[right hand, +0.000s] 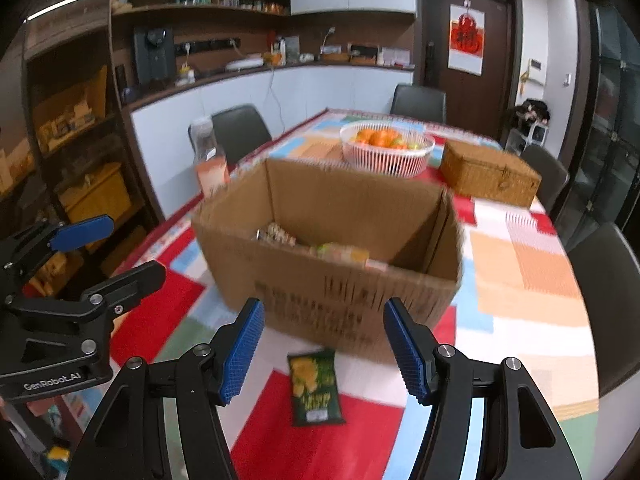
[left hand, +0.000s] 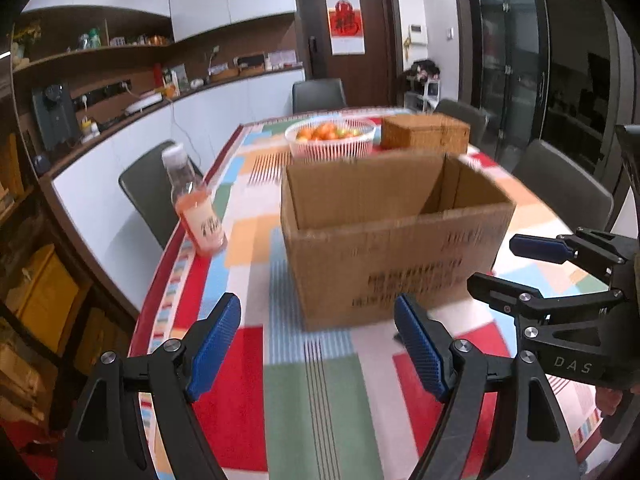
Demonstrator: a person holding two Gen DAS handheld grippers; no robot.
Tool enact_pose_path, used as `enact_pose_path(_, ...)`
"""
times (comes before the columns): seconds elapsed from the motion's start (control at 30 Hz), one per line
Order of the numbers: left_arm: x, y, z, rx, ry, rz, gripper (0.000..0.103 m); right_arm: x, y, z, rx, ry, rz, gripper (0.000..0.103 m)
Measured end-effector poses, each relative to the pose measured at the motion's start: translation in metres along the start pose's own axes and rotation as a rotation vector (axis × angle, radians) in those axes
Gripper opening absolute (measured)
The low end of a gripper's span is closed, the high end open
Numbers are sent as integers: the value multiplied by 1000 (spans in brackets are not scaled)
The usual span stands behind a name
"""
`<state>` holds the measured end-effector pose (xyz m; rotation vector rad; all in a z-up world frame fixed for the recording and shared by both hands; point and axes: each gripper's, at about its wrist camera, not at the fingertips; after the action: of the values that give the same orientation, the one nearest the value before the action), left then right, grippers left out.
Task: Organize snacks
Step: 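Move the right tool down to the green cracker packet, then grasp the green cracker packet with the right tool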
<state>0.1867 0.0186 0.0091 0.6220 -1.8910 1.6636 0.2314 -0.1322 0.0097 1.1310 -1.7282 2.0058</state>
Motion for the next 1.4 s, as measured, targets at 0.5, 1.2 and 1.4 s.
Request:
enact_pose_path(0.5, -52, 66, 4, -12, -23, -235, 79, -60, 66, -9, 22, 19, -233, 63)
enact_pose_path(1.2, -109, 65, 2, 28, -25, -311, 79, -113, 71, -6, 15, 18, -310, 63)
enact_pose_path(1.4, -117, 62, 2, 42, -20, -319, 79, -118, 66, -1, 9, 21, -308, 62)
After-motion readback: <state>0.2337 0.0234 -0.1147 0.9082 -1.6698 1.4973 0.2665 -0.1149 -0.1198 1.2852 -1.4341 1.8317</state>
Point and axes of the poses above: each gripper's, at about its wrist camera, not at the fingertips, and x roughly against the way its jaws point, z to its right, y to its underside, and after that the axes turned 1 degree about x, right-handed
